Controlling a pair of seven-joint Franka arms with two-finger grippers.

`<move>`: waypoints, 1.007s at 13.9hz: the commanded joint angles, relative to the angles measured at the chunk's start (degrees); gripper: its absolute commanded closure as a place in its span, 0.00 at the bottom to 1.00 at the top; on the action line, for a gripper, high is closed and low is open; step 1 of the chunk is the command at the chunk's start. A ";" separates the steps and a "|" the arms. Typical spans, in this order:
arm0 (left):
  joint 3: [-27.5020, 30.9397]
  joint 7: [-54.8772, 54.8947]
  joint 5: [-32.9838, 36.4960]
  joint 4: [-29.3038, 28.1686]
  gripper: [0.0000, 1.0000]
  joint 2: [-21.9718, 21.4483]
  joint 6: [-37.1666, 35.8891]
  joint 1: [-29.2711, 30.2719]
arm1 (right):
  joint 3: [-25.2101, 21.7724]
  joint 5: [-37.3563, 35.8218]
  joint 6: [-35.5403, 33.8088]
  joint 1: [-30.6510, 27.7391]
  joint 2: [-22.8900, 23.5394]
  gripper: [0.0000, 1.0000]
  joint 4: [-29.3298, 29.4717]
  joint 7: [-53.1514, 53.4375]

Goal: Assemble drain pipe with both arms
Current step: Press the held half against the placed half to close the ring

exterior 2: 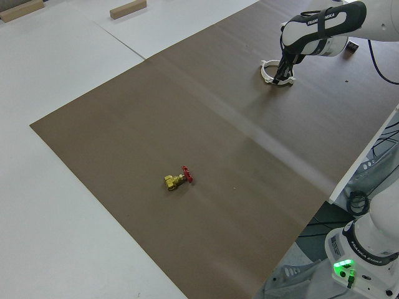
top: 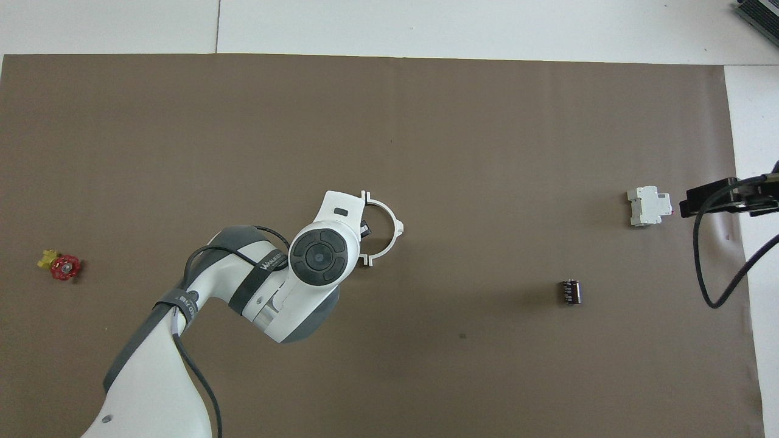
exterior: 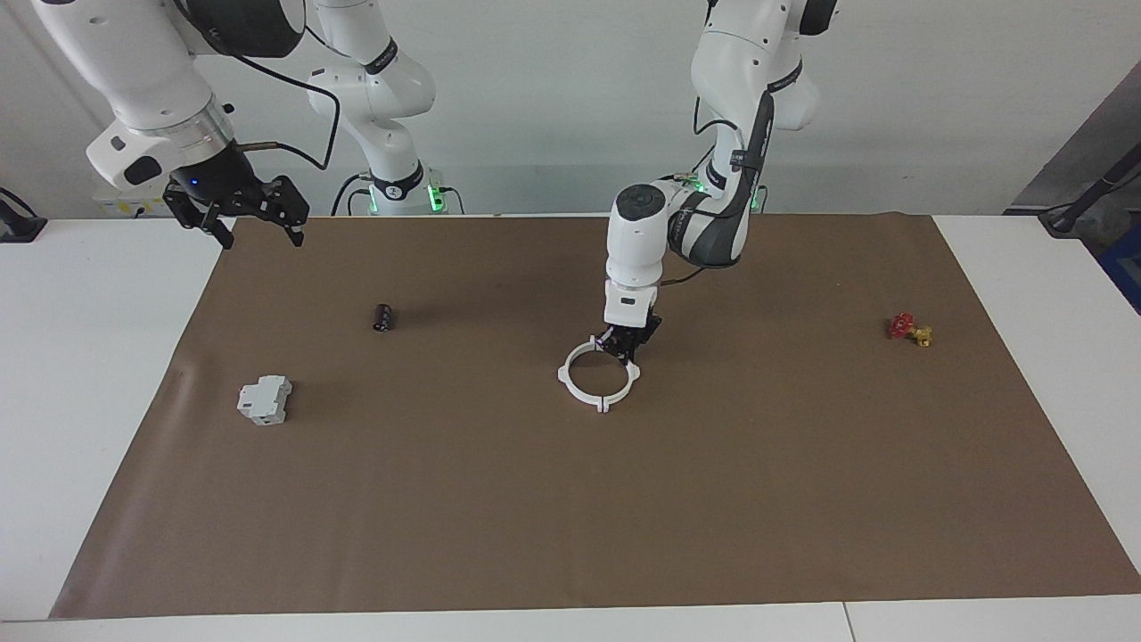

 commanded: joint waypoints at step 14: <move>1.30 -1.49 3.89 0.99 0.00 1.03 -1.27 -1.15 | 0.14 0.79 -0.26 -0.13 -0.08 0.00 -0.01 0.73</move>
